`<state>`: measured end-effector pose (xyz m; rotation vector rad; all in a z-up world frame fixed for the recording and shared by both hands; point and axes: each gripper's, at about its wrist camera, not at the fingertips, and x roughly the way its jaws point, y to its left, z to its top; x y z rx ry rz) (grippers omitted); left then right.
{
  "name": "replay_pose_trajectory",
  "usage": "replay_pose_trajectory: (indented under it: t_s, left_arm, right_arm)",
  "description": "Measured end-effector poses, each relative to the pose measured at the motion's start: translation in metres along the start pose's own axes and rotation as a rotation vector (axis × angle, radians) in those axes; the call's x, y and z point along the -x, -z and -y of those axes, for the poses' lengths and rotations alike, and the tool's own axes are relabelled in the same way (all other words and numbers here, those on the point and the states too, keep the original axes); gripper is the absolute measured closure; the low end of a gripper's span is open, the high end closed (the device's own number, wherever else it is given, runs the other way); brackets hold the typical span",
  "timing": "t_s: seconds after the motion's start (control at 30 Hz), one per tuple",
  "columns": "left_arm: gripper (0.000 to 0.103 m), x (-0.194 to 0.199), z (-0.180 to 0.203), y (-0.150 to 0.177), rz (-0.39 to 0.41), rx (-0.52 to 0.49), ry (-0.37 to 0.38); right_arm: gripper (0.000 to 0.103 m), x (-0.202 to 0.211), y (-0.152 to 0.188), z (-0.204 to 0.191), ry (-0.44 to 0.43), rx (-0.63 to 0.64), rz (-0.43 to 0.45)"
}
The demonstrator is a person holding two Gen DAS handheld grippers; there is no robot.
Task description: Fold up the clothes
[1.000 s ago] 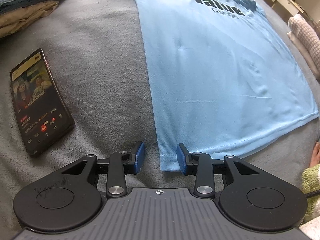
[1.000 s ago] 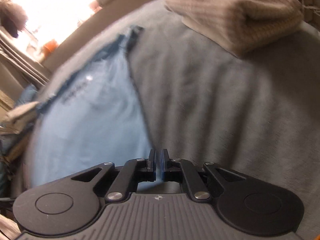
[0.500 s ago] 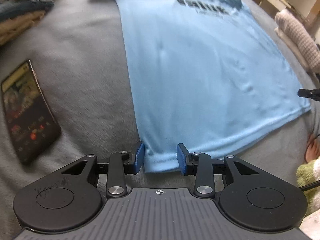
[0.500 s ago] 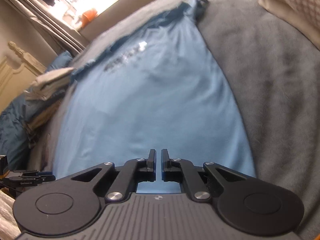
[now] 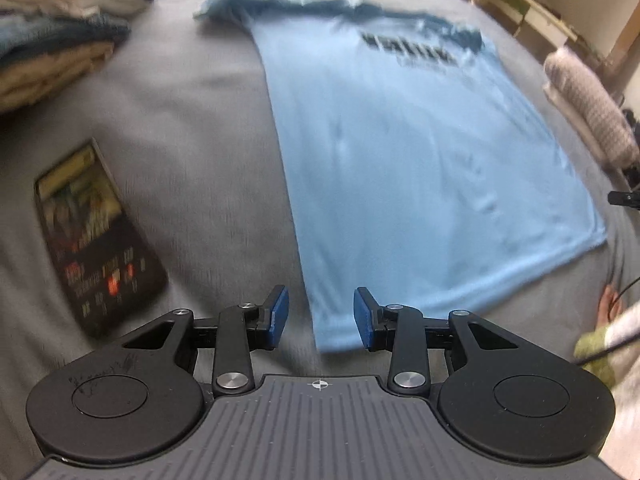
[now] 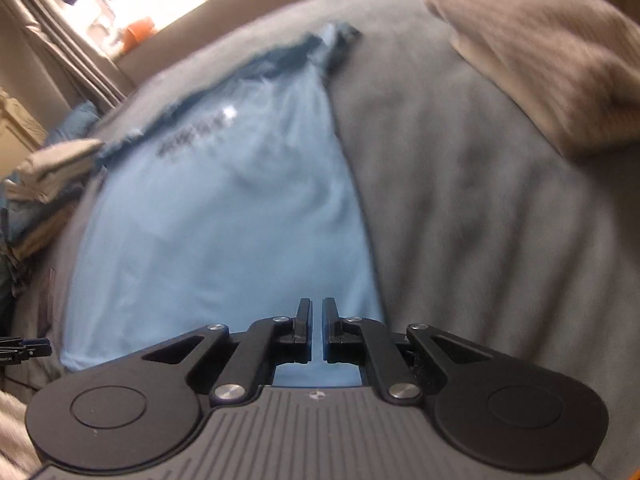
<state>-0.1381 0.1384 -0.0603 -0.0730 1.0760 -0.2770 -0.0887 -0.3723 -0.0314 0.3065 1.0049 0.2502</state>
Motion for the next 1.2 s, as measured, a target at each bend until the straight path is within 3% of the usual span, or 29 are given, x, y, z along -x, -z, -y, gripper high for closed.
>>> replay_pose_trajectory:
  t_s: [0.2, 0.47, 0.8, 1.2]
  left_arm:
    - [0.068, -0.011, 0.016, -0.026, 0.081, -0.064, -0.005]
    - [0.068, -0.037, 0.025, -0.036, 0.084, -0.082, 0.038]
    - [0.068, -0.062, 0.024, -0.037, 0.055, -0.082, 0.073]
    - [0.068, -0.062, 0.014, -0.035, 0.050, -0.067, 0.098]
  right_arm:
    - [0.098, -0.030, -0.036, -0.052, -0.105, 0.119, 0.033]
    - [0.098, -0.058, -0.047, -0.094, -0.187, 0.171, 0.025]
    - [0.098, -0.079, -0.043, -0.086, -0.127, 0.112, -0.038]
    - [0.098, -0.090, -0.038, -0.043, -0.023, 0.028, -0.078]
